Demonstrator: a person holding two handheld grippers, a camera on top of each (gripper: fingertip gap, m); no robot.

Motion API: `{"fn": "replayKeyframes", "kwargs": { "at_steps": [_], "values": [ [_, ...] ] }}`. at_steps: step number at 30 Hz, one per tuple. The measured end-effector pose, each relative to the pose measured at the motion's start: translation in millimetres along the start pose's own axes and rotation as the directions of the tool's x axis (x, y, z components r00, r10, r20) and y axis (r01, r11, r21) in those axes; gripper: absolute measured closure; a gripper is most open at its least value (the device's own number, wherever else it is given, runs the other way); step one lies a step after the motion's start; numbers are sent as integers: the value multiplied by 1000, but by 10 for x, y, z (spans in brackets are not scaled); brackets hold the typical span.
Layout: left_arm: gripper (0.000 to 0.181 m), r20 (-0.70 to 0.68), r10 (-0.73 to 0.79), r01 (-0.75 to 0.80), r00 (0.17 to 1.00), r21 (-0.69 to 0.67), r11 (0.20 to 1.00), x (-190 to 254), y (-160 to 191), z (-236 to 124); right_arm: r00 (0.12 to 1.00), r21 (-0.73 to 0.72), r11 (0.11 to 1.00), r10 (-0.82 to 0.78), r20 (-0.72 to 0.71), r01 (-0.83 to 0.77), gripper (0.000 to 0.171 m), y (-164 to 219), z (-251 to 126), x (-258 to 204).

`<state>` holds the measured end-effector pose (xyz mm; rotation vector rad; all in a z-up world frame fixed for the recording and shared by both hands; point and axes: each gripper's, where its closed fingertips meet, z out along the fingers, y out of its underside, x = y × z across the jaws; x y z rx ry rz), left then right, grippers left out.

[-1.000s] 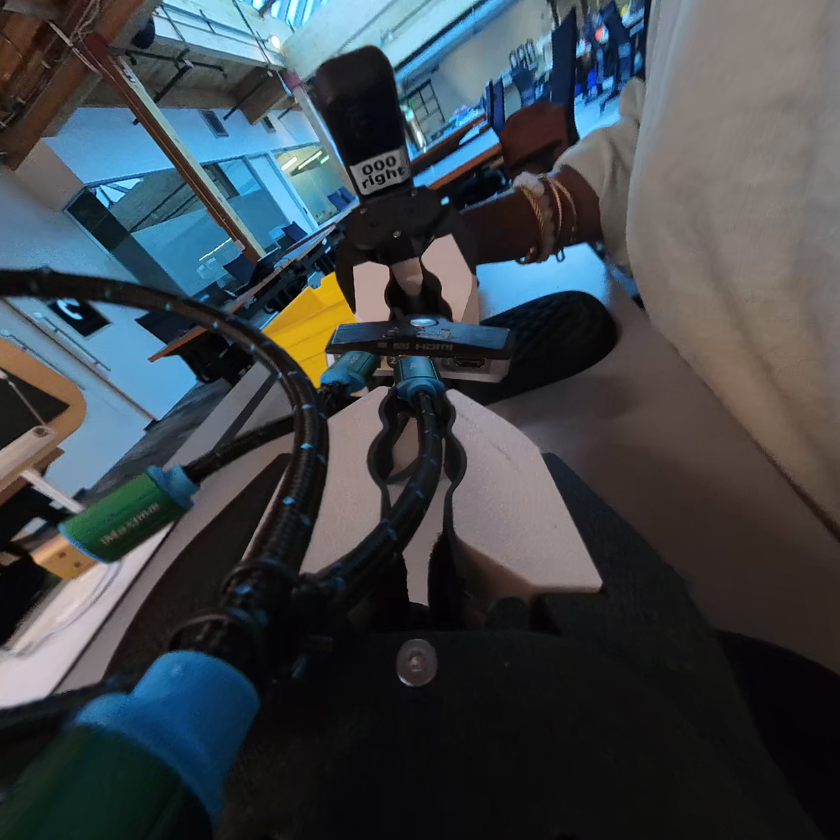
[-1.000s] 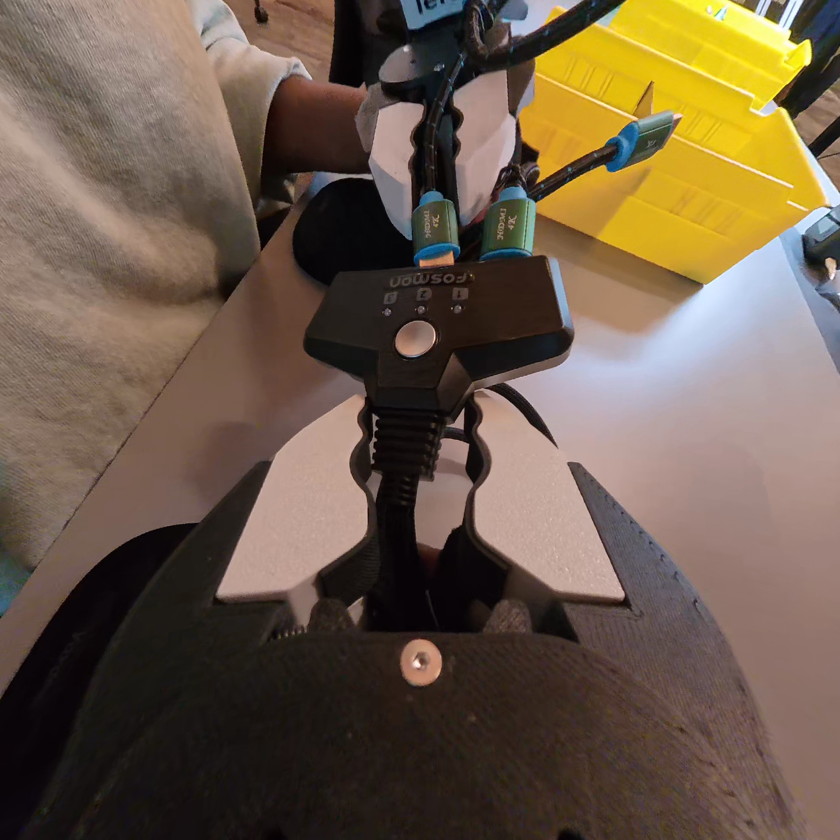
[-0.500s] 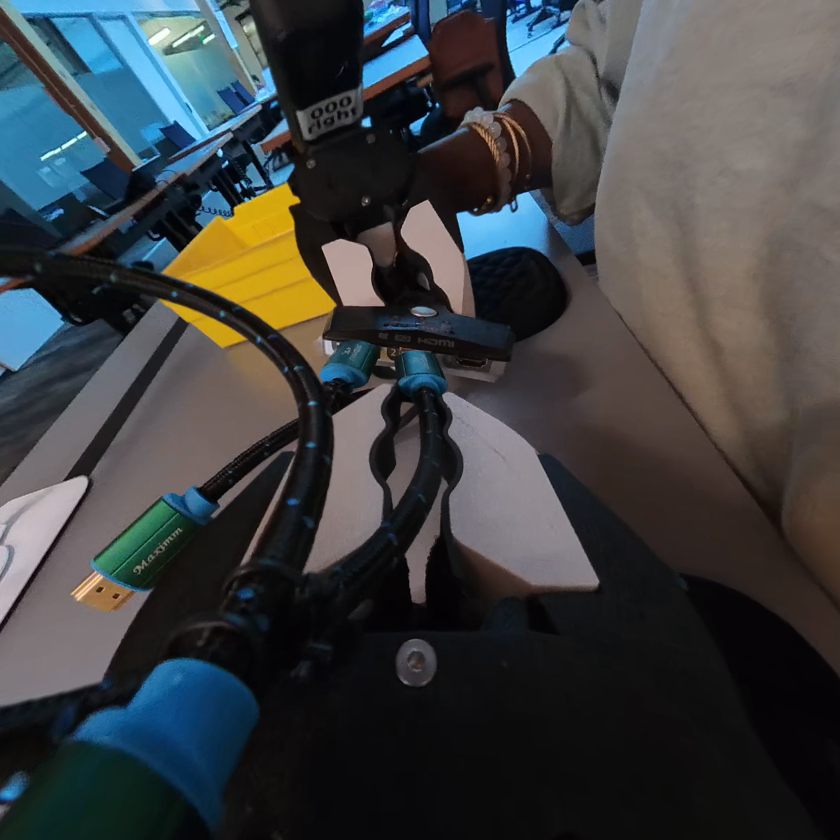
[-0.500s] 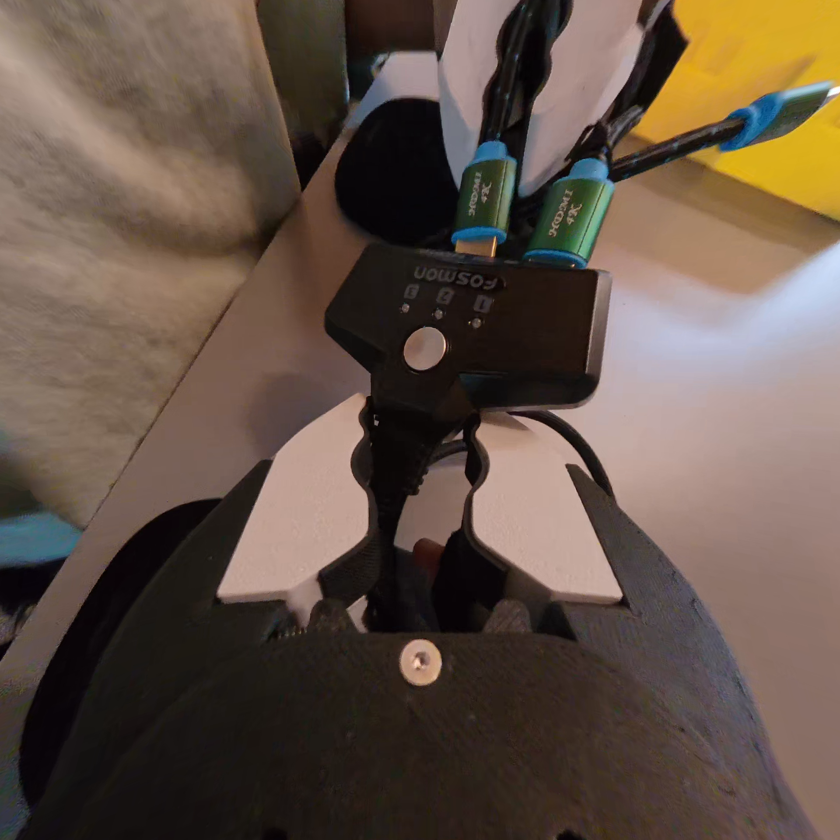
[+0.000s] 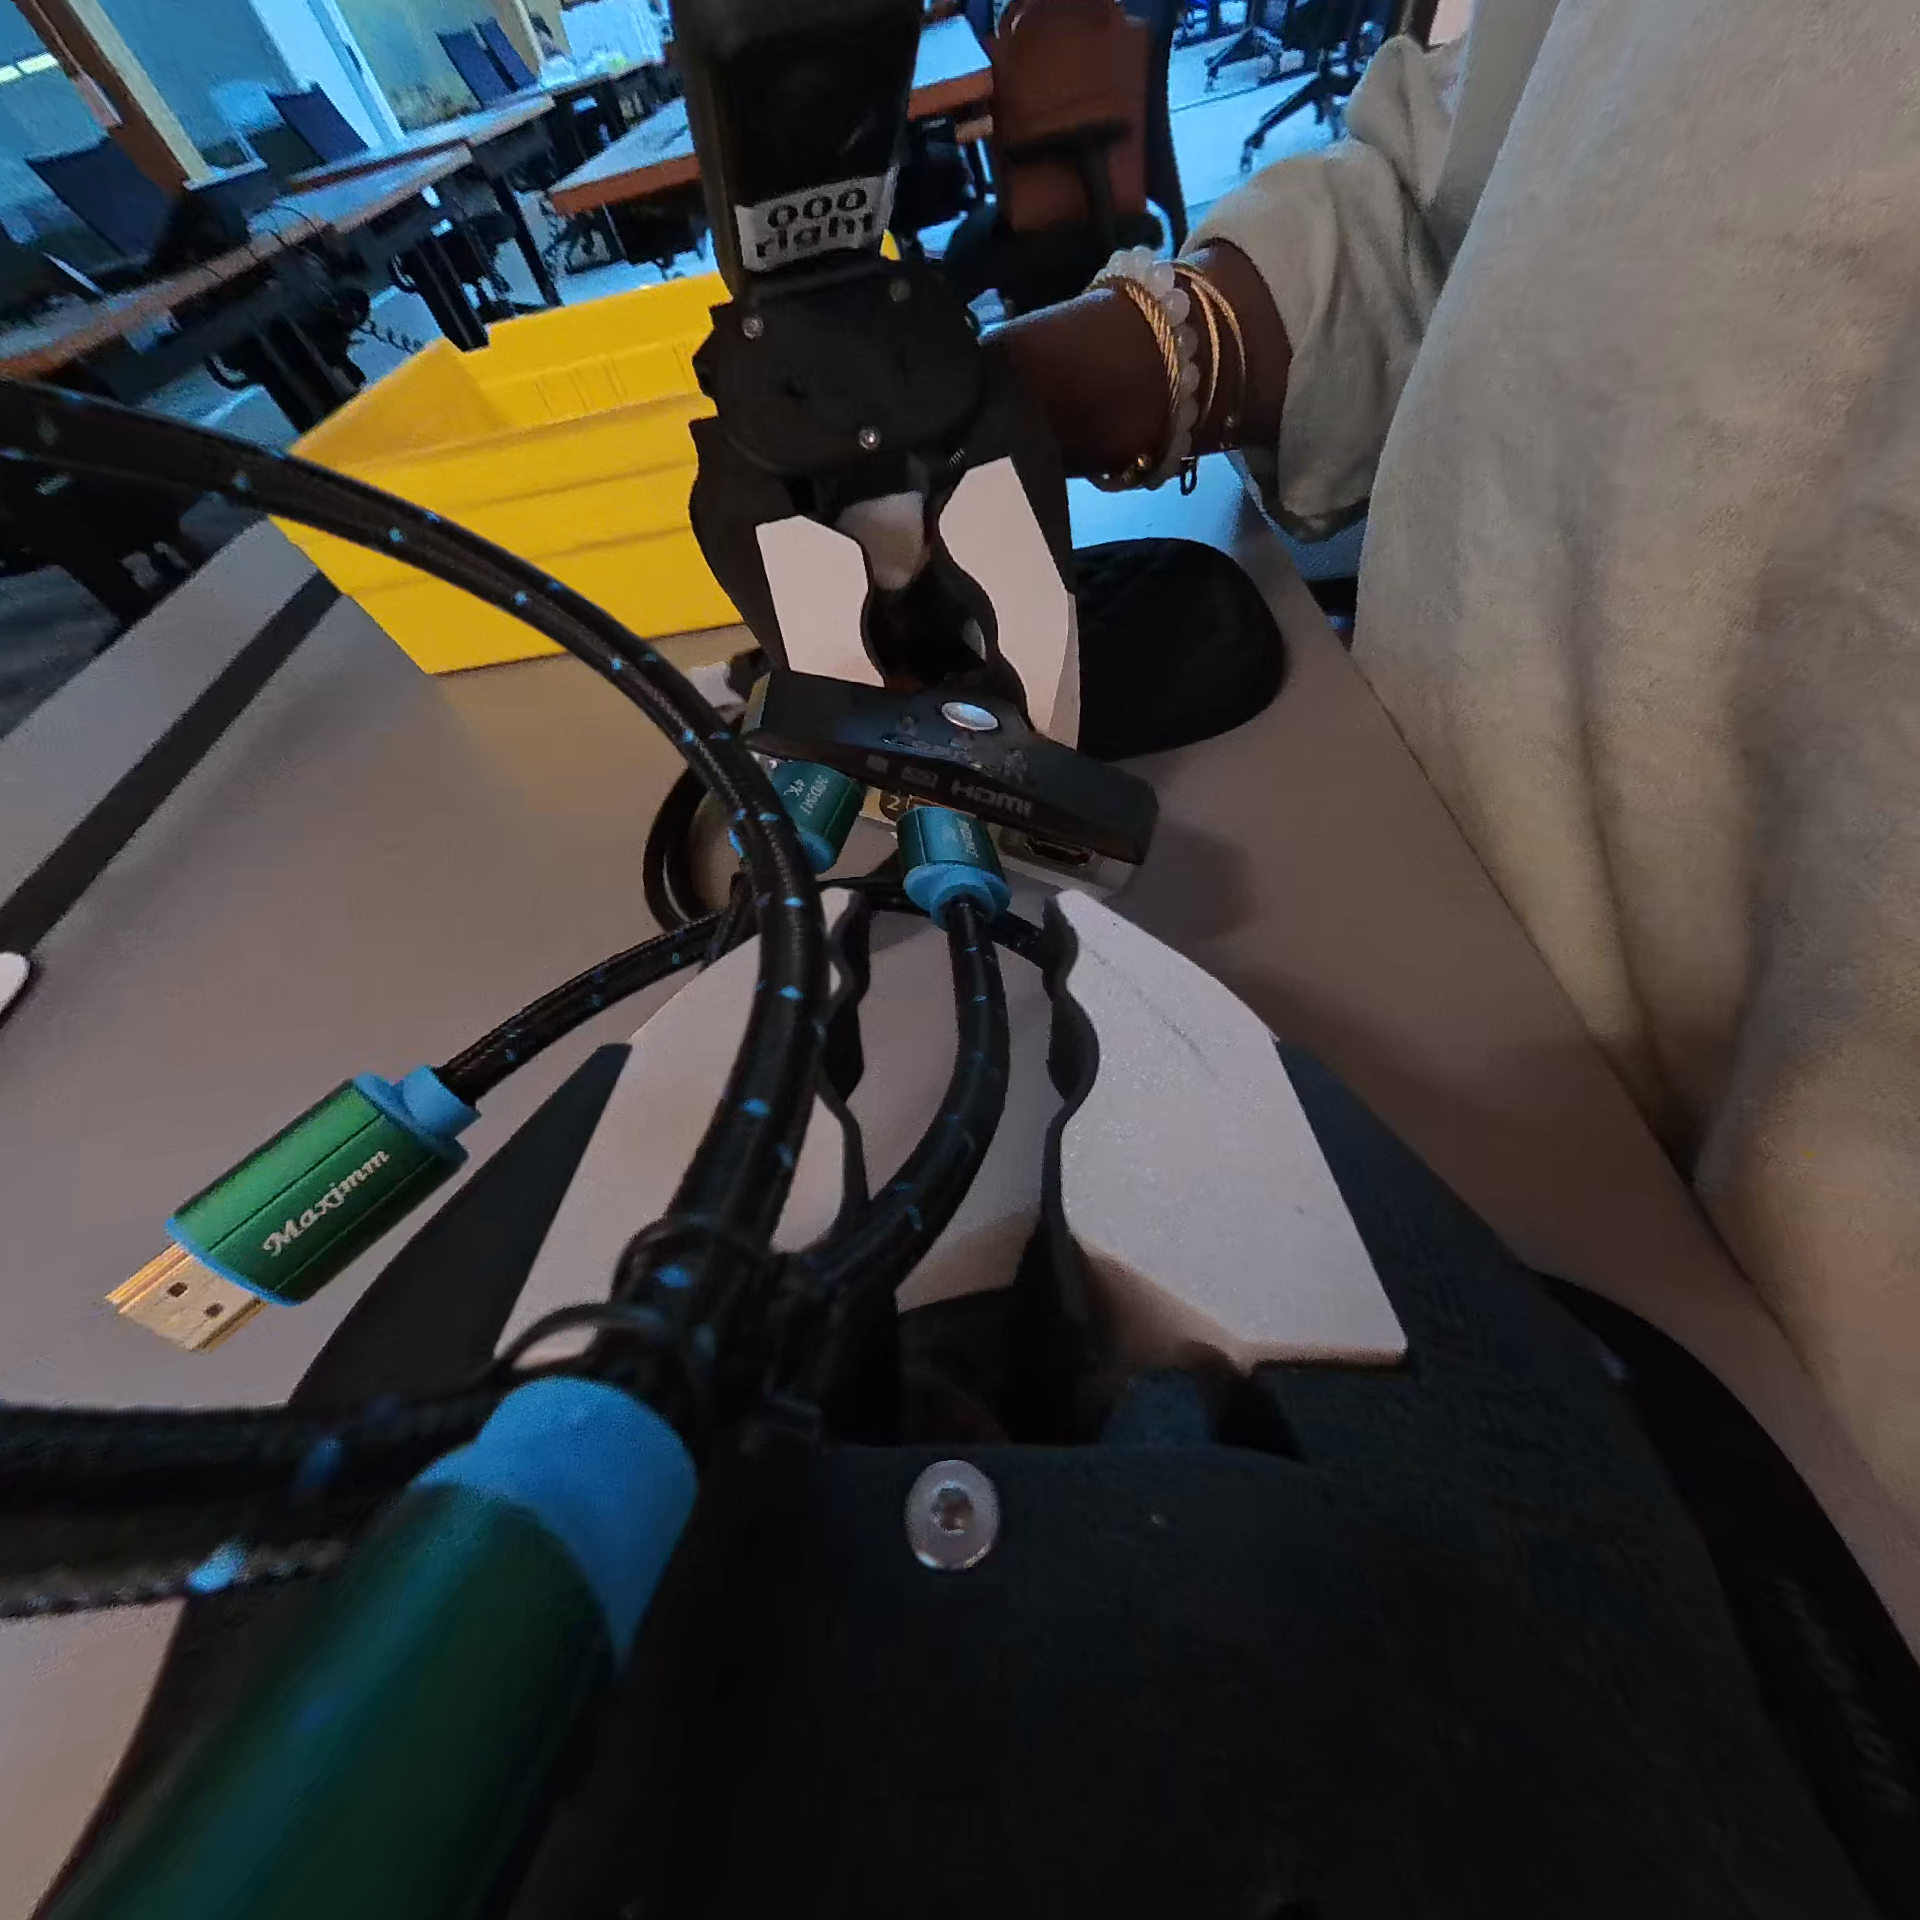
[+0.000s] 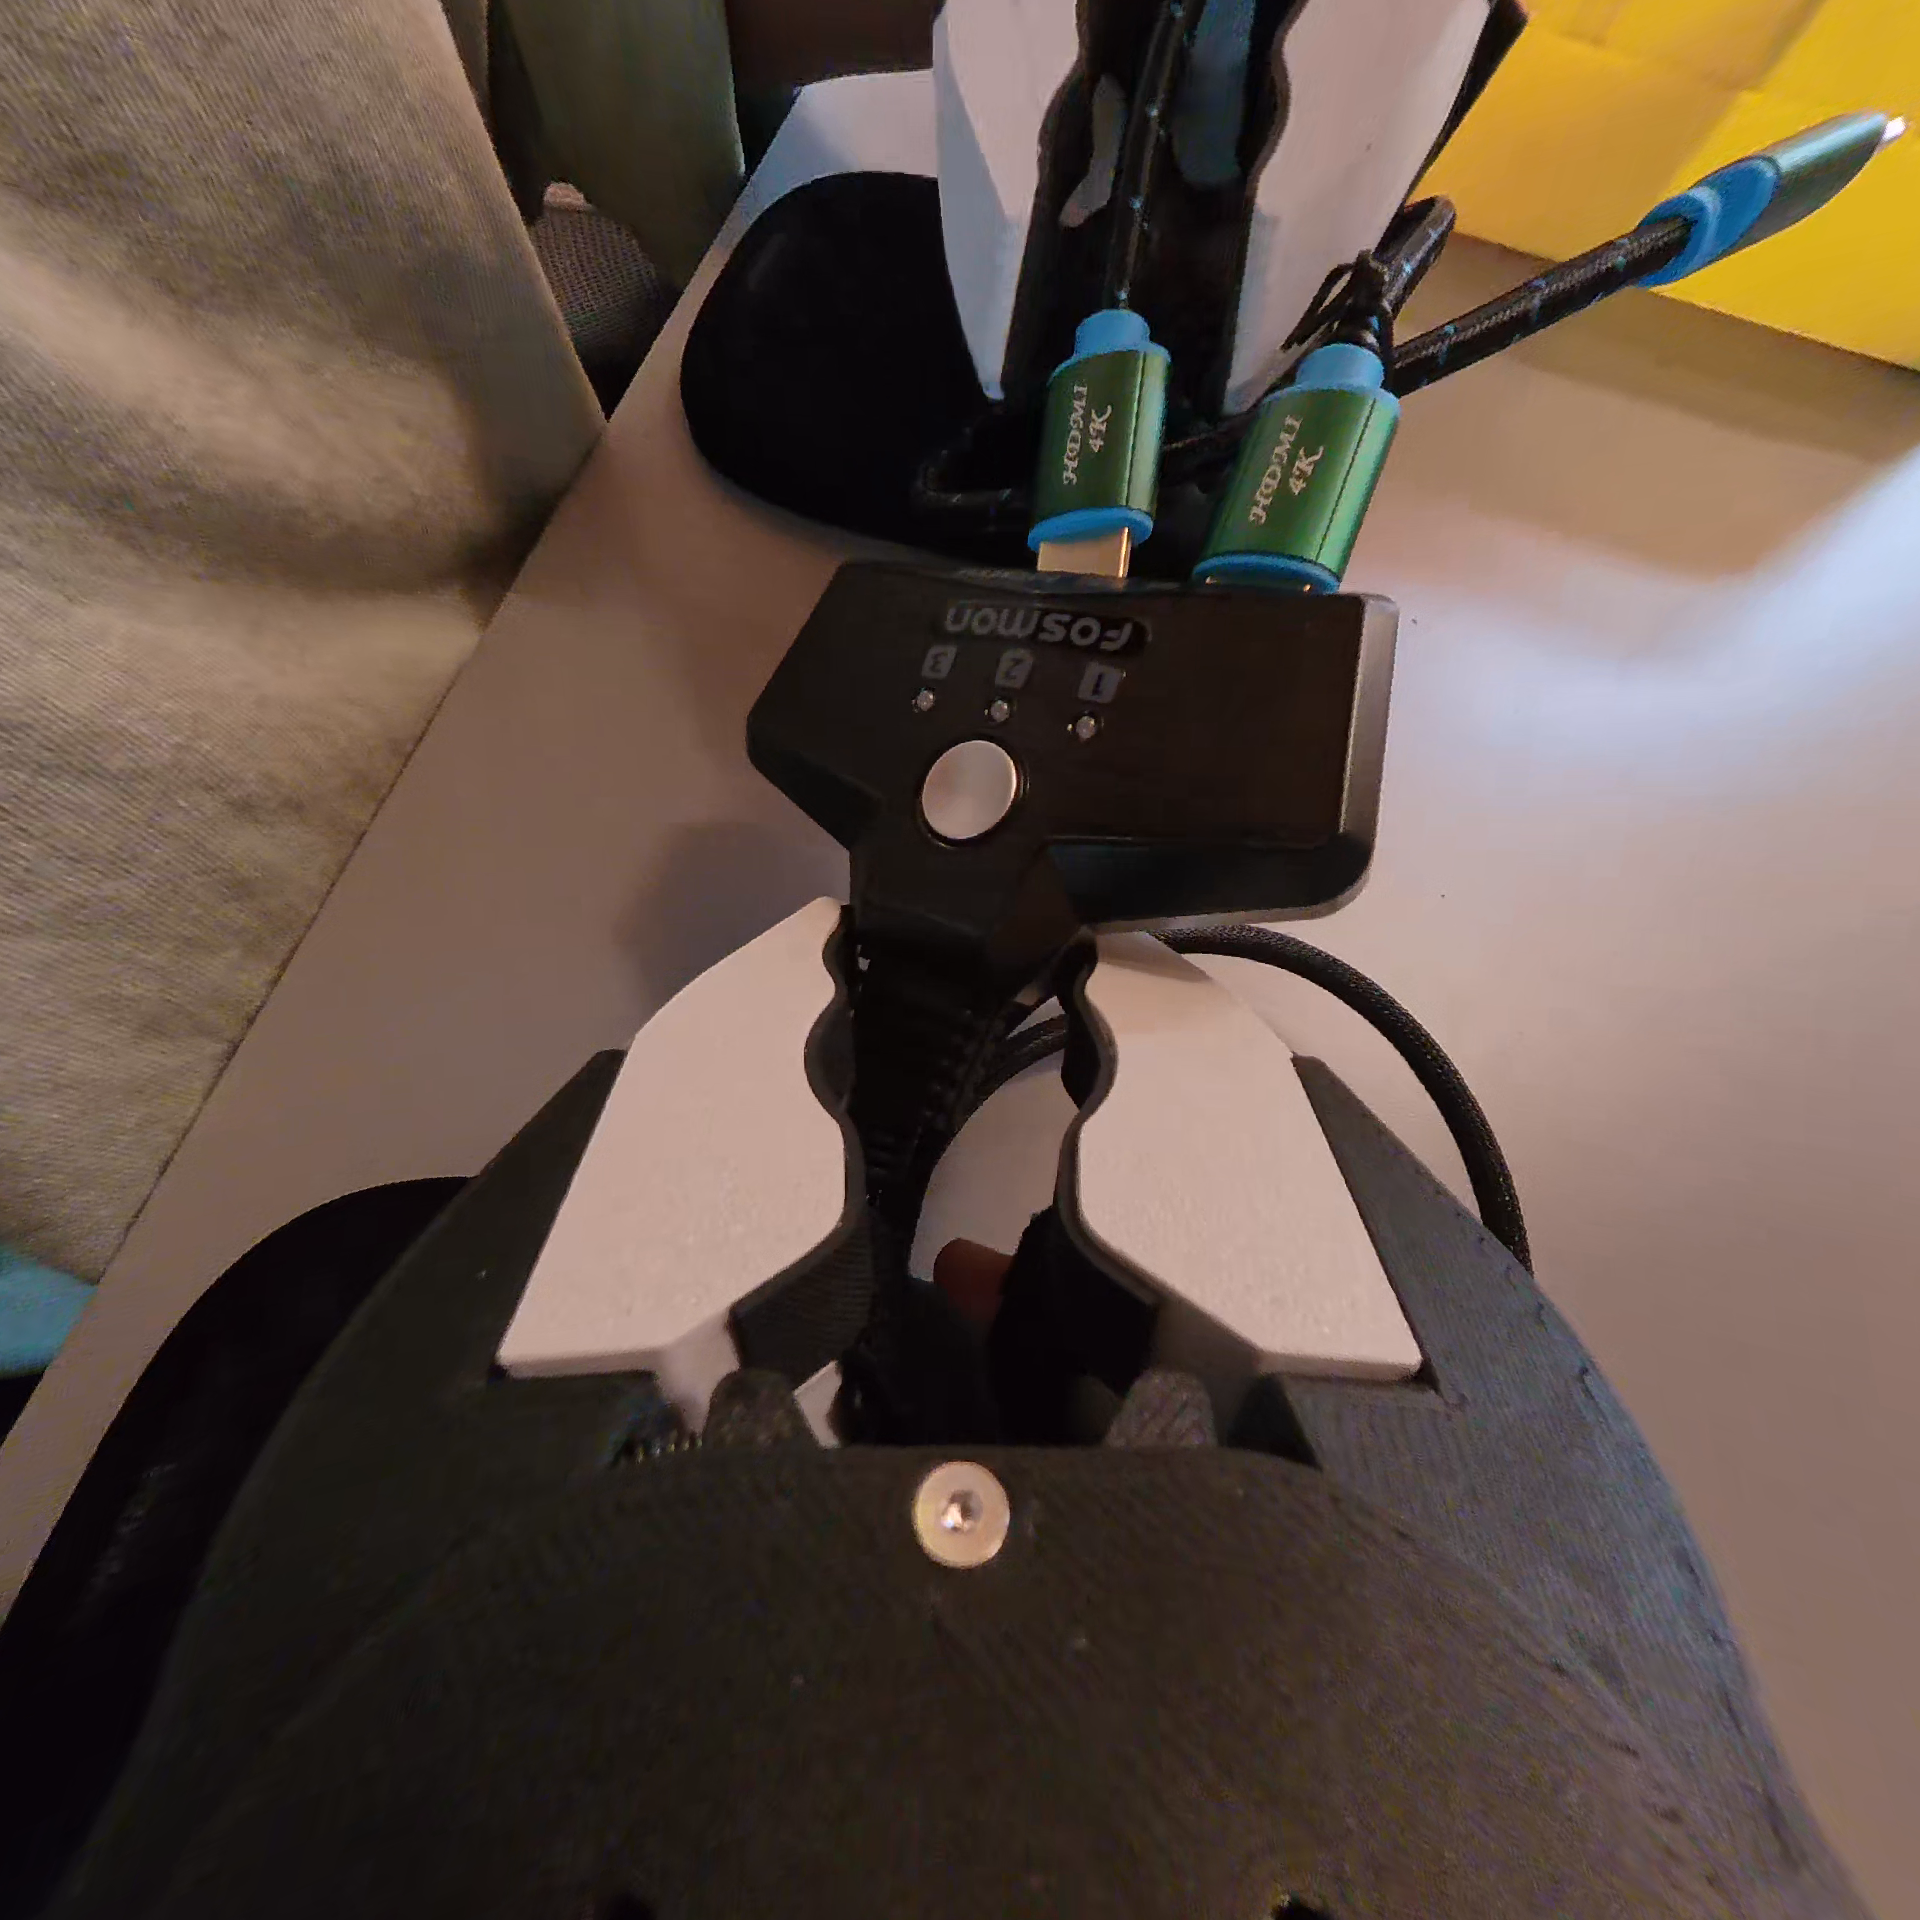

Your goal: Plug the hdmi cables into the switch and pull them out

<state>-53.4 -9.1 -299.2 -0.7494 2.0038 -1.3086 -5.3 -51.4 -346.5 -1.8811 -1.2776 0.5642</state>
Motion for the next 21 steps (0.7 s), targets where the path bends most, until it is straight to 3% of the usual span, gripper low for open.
{"fn": "replayKeyframes", "kwargs": {
  "at_steps": [6,10,21],
  "values": [
    [160,64,99,-101,993,22,995,-23,-27,-8,1000,16,1000,21,5,-21,133,-7,-5,0],
    [160,76,83,-86,994,37,996,-36,-29,-11,999,18,999,42,26,-42,134,-10,-7,-5],
    [167,-120,17,-25,993,-69,997,47,-3,2,998,-35,998,-45,37,46,134,16,38,-71]
  ]
}}
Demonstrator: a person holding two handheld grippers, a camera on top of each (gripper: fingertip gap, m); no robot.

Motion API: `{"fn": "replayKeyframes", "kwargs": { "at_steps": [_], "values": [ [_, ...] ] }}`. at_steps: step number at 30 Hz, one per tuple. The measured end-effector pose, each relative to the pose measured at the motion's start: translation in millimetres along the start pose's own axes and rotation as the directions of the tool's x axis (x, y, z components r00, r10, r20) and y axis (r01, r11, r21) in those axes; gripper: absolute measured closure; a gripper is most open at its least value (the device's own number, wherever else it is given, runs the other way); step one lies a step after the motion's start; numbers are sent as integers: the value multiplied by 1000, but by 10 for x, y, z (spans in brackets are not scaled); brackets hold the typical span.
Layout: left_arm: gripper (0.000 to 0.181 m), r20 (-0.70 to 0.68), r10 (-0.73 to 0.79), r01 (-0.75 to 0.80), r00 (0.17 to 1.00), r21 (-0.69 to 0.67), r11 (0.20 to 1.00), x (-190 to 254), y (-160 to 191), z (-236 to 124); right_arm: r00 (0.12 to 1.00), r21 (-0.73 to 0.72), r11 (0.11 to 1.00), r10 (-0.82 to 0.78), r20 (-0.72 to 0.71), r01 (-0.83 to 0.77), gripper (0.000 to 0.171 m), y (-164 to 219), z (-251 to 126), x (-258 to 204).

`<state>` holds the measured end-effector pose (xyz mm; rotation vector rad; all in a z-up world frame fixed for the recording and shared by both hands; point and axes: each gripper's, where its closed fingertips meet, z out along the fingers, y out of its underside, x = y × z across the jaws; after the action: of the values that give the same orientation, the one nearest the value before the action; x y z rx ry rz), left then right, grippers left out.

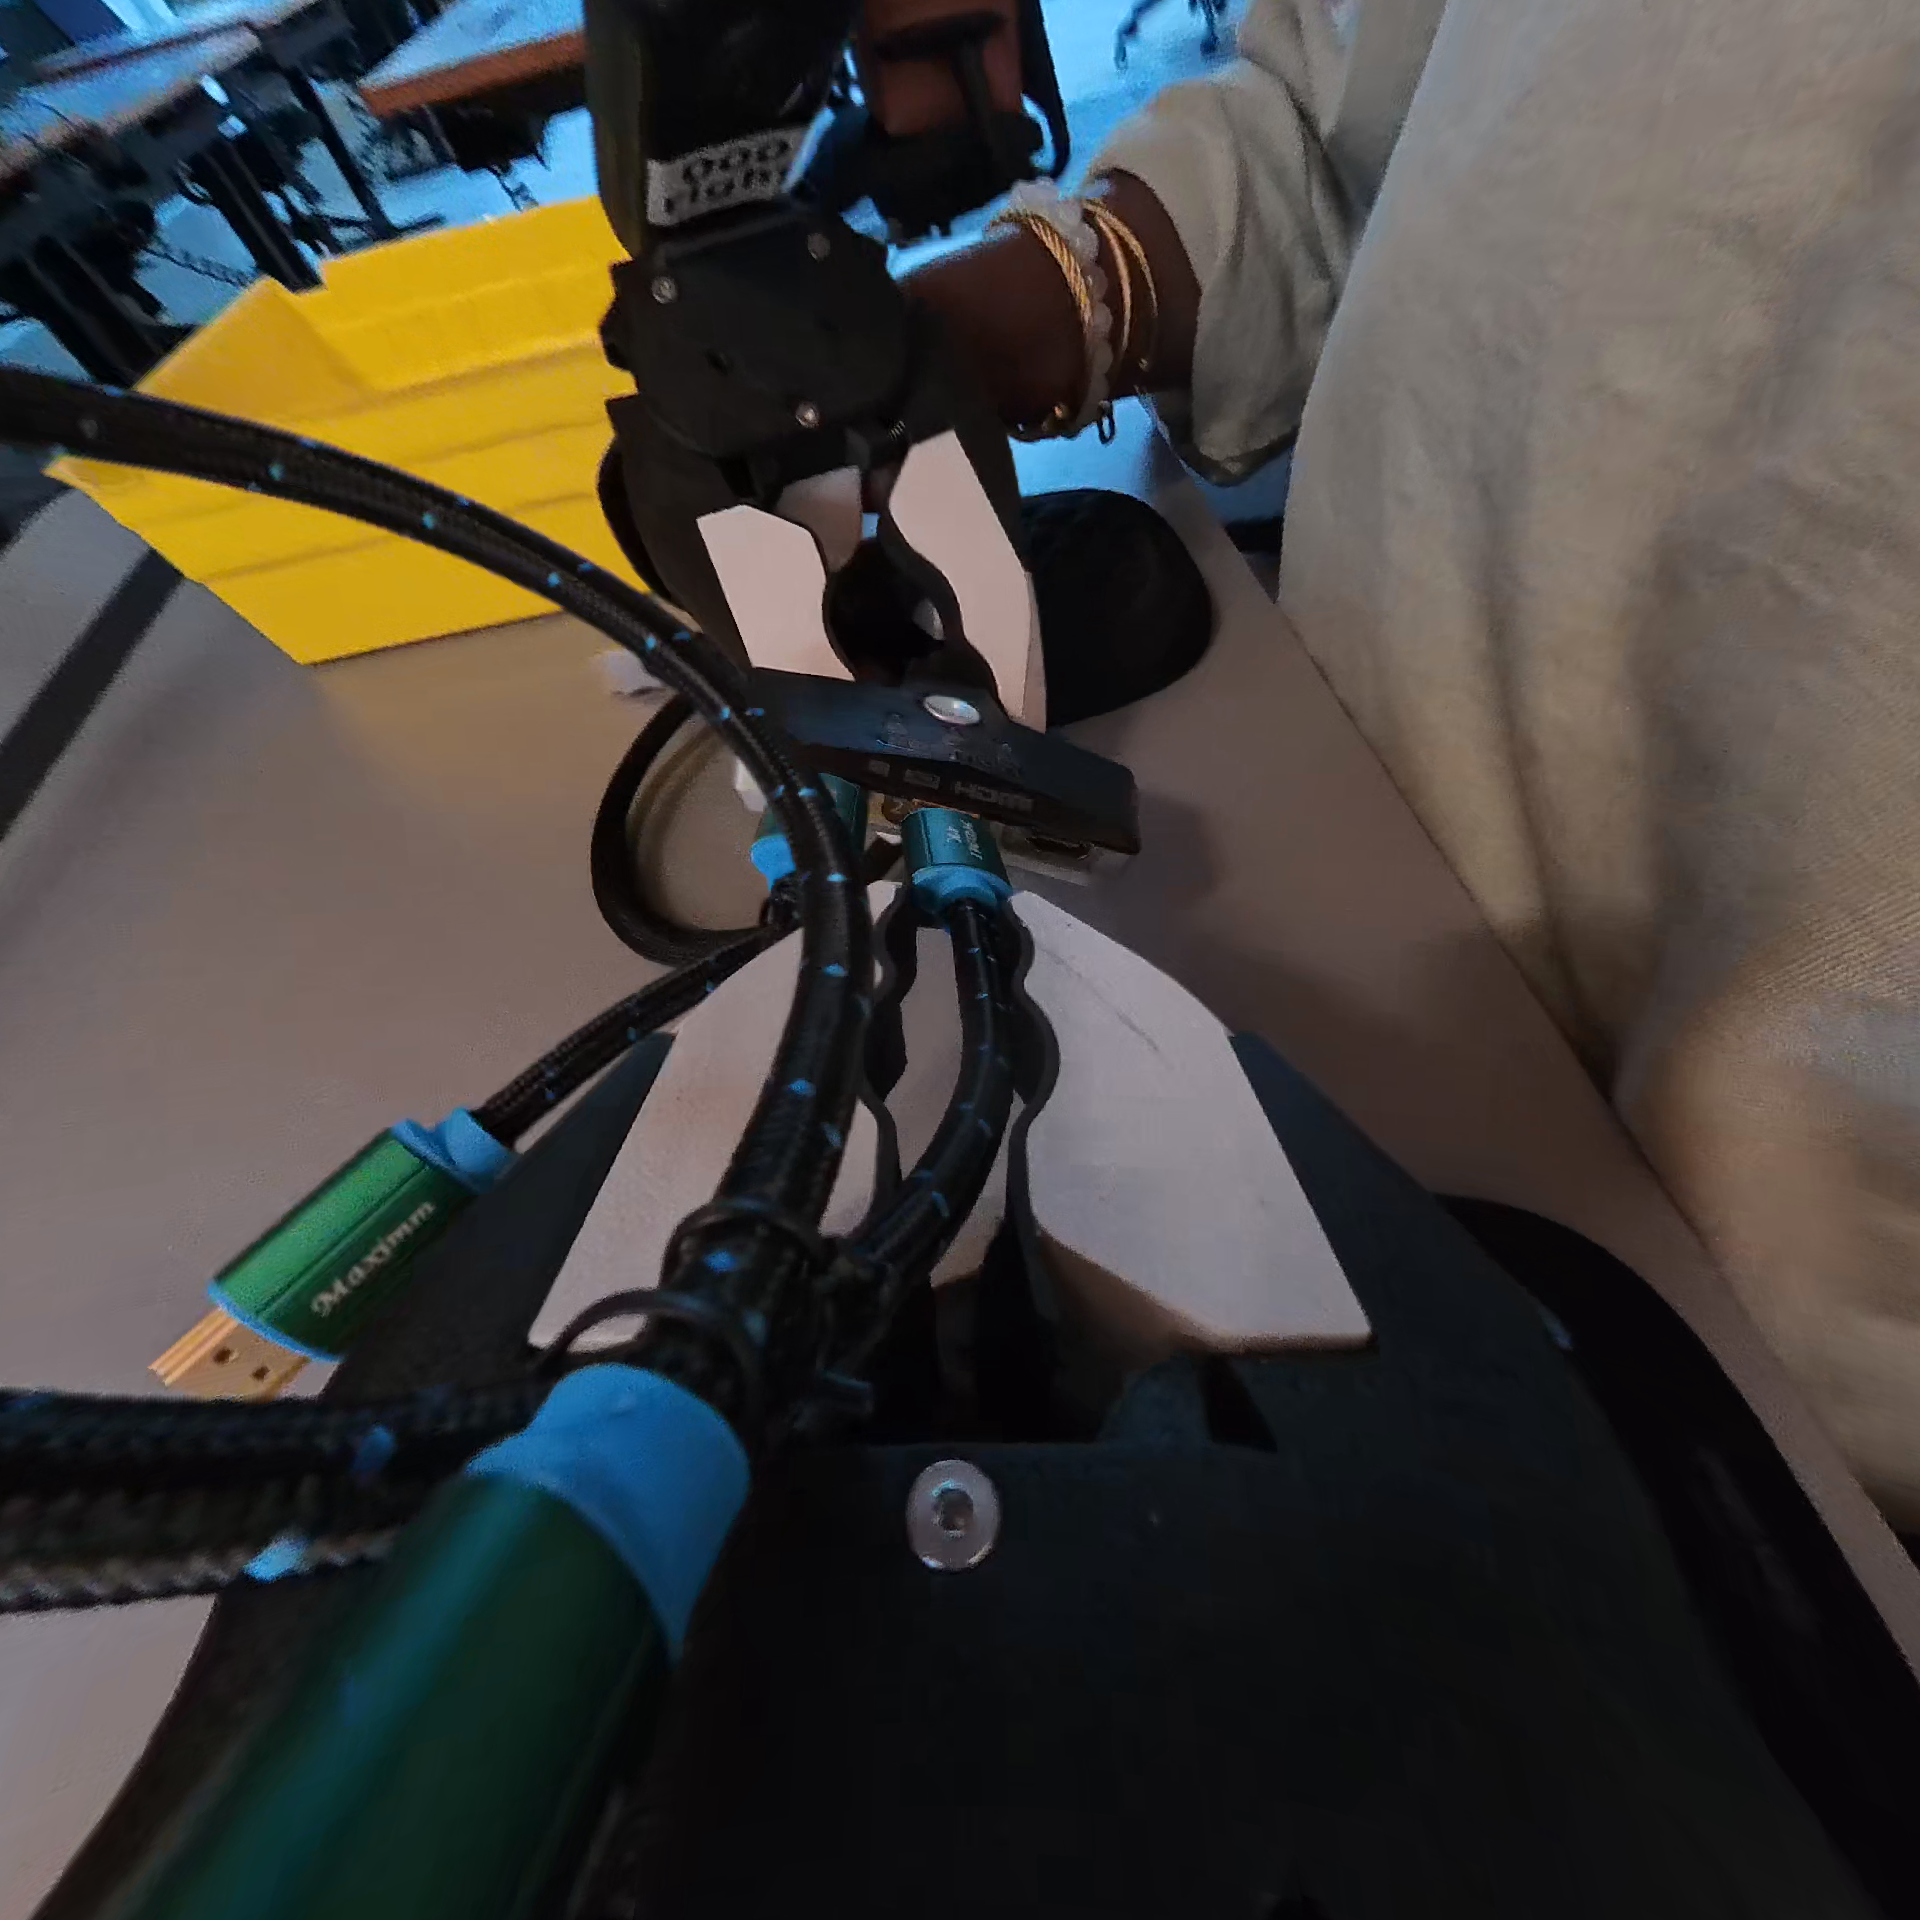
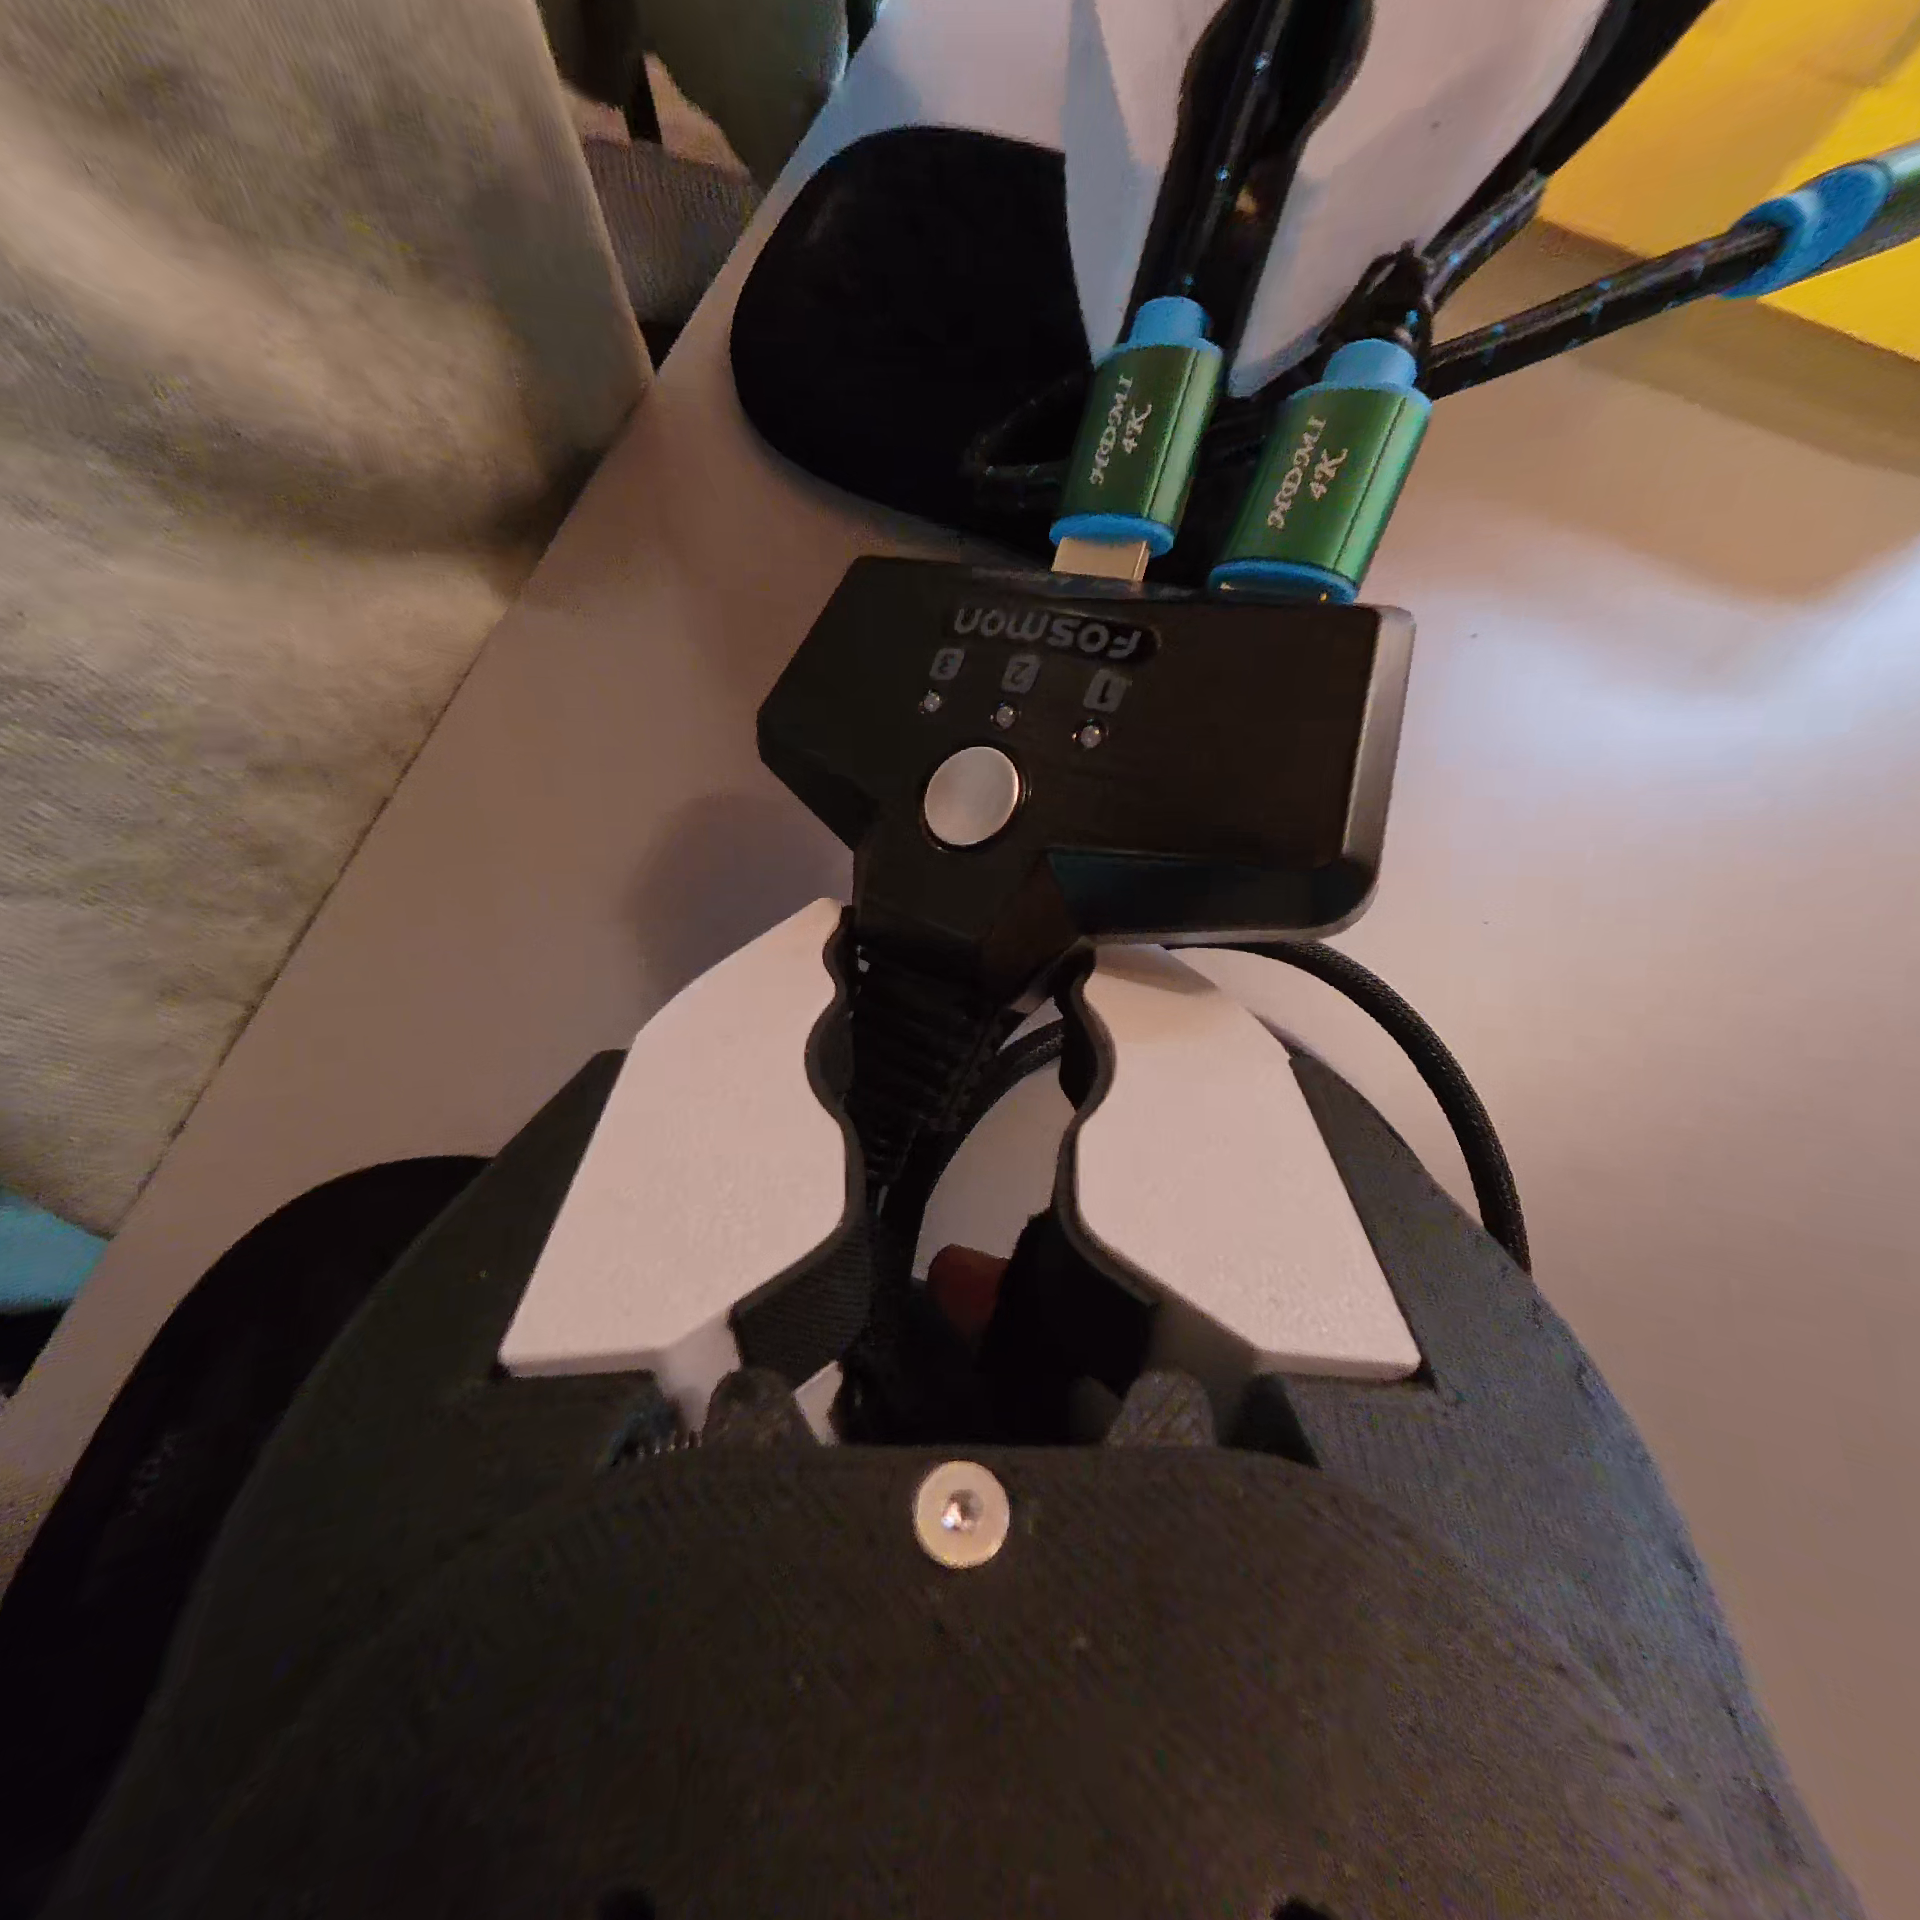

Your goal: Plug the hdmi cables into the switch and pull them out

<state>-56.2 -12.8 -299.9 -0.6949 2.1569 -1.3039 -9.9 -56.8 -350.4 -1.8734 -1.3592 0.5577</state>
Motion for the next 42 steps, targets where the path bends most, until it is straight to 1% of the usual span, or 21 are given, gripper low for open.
{"fn": "replayKeyframes", "kwargs": {
  "at_steps": [2,7,10,13,16,18,22,24,26,28,30,32,37,42],
  "values": [
    [167,-15,22,-22,1000,-33,999,-5,-1,1,1000,-16,1000,-2,11,2,134,12,12,-1],
    [166,-34,42,-43,999,-27,999,5,22,25,999,-3,1000,4,51,-4,134,15,11,-31],
    [166,-26,111,-111,994,-15,994,-1,37,48,995,27,999,17,94,-19,134,-20,-12,-52],
    [166,-13,147,-147,989,-16,989,3,93,89,993,8,1000,19,115,-20,134,14,-4,-71],
    [168,27,124,-124,992,-7,992,-52,145,79,995,-15,999,48,89,-47,134,51,5,-14],
    [164,51,104,-104,993,-10,995,-87,163,55,994,-30,997,73,75,-71,134,68,20,23],
    [154,98,158,-159,983,4,987,-72,151,28,989,2,995,103,105,-104,135,35,-10,27],
    [152,130,188,-191,974,11,982,-70,146,18,987,16,994,109,119,-112,136,17,-21,24],
    [155,161,216,-223,963,26,975,-73,106,7,985,38,993,106,134,-112,136,-10,-36,11],
    [162,184,223,-243,957,94,965,-67,-12,-43,985,62,992,97,145,-107,136,-35,-59,-9],
    [173,129,197,-217,972,167,962,7,-112,-68,980,116,986,98,172,-119,137,-116,-103,-34],
    [173,104,181,-198,978,189,962,35,-182,-81,976,145,983,85,202,-116,137,-177,-132,-75],
    [174,75,160,-171,984,187,967,54,-272,-96,966,202,973,62,252,-115,138,-302,-161,-136],
    [174,87,161,-175,983,201,964,62,-304,-90,963,234,967,40,265,-105,138,-350,-163,-147]
  ]
}}
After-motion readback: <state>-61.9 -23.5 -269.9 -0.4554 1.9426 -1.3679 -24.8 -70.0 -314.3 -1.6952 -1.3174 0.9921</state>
